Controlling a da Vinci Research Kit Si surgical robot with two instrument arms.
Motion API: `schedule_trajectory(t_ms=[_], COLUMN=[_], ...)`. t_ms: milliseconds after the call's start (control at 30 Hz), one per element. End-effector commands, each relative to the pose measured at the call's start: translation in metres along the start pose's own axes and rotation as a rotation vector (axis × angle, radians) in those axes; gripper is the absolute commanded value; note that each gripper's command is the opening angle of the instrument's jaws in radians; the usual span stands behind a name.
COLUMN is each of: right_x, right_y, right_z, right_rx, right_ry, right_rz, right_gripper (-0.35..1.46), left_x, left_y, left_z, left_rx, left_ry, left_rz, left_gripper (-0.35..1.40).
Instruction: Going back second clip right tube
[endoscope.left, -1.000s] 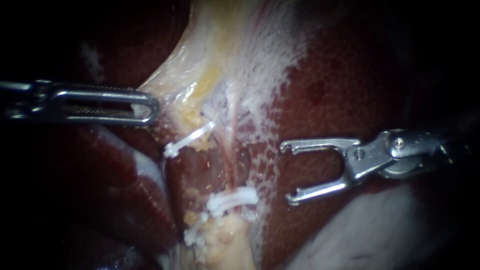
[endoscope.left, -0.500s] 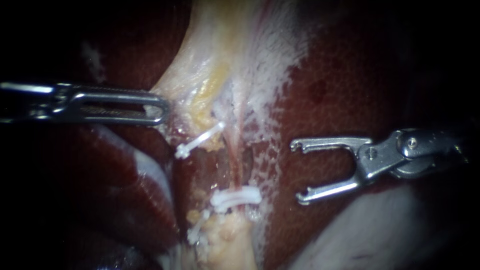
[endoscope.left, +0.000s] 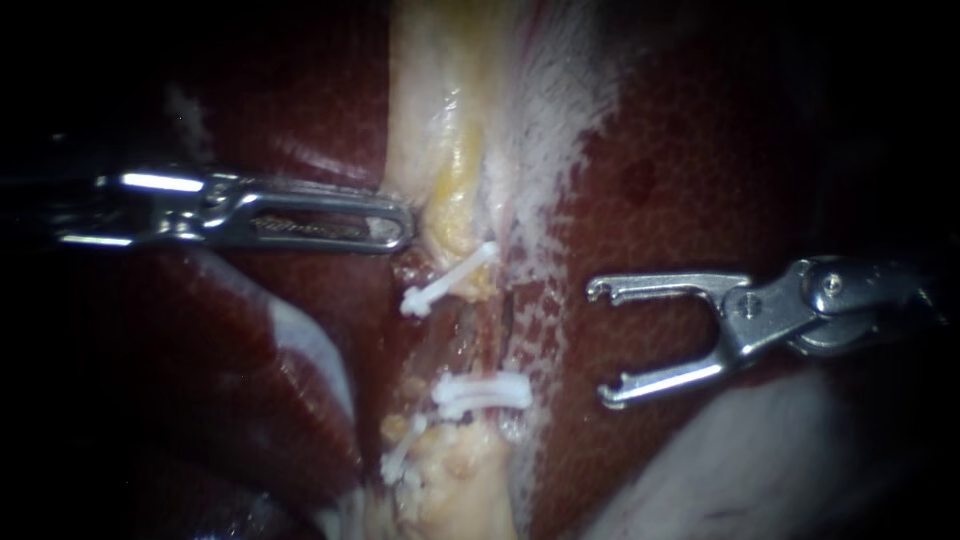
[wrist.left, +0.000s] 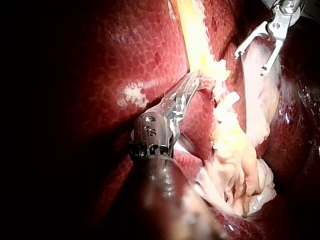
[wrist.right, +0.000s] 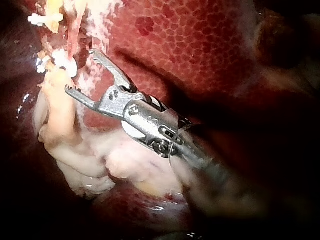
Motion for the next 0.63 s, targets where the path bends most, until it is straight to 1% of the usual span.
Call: schedule_trajectory(t_ms=[33,633], right_x=[0.0,0.0], right_y=[0.0,0.0], right_z=[0.0,-0.0001], right_rx=[-0.001,-0.006], right_ry=[-0.001,-0.001], right_rz=[0.0,0.003], right_gripper=[0.6,0.6], left_x=[0.0,-0.0001], left_y=[0.0,-0.0001], left_z=[0.0,0.0003], left_rx=[0.001,0.0], left_ry=[0.0,0.0], left_rz=[0.0,0.0], left_gripper=[-0.35,-0.35])
